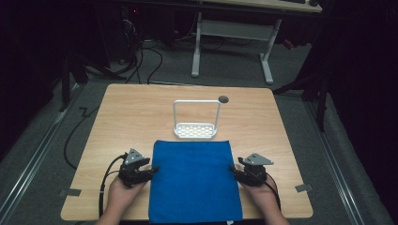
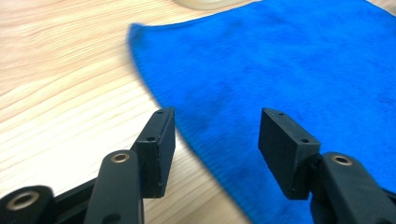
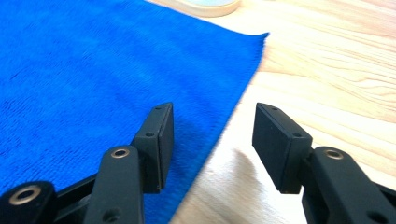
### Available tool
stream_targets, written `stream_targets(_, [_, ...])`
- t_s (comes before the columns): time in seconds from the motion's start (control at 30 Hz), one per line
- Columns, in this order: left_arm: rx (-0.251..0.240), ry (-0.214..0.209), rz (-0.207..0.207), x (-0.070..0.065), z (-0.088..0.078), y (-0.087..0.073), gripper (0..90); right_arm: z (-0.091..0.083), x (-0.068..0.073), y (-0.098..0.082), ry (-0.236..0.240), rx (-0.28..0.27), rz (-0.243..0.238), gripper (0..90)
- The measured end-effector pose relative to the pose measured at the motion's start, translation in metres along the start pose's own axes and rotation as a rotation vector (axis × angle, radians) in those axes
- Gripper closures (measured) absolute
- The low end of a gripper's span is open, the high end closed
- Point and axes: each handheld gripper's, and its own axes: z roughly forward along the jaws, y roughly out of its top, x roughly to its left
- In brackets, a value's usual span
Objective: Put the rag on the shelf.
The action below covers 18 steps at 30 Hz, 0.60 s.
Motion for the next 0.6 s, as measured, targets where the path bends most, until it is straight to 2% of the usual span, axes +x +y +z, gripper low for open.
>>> stream_targets(0.07, [-0.007, -0.003, -0.01, 0.002, -0.0008, 0.0004, 45.7, -0.0018, -0.003, 0.0002, -0.006, -0.014, 0.019, 48.3])
stream_targets(0.13, [-0.008, -0.005, -0.004, 0.0015, -0.0002, 0.0005, 45.3, -0.0035, -0.0044, 0.0005, -0.014, -0.025, 0.025, 48.0])
stream_targets(0.27, [0.003, 0.0, 0.015, 0.0004, 0.0009, 0.0009, 44.7, -0.0033, -0.0042, 0.0003, -0.02, -0.023, 0.021, 47.7])
stream_targets(0.6, [0.006, 0.001, 0.015, 0.0015, 0.0009, 0.0013, 43.8, -0.0032, -0.0045, 0.0001, -0.016, -0.022, 0.016, 46.1])
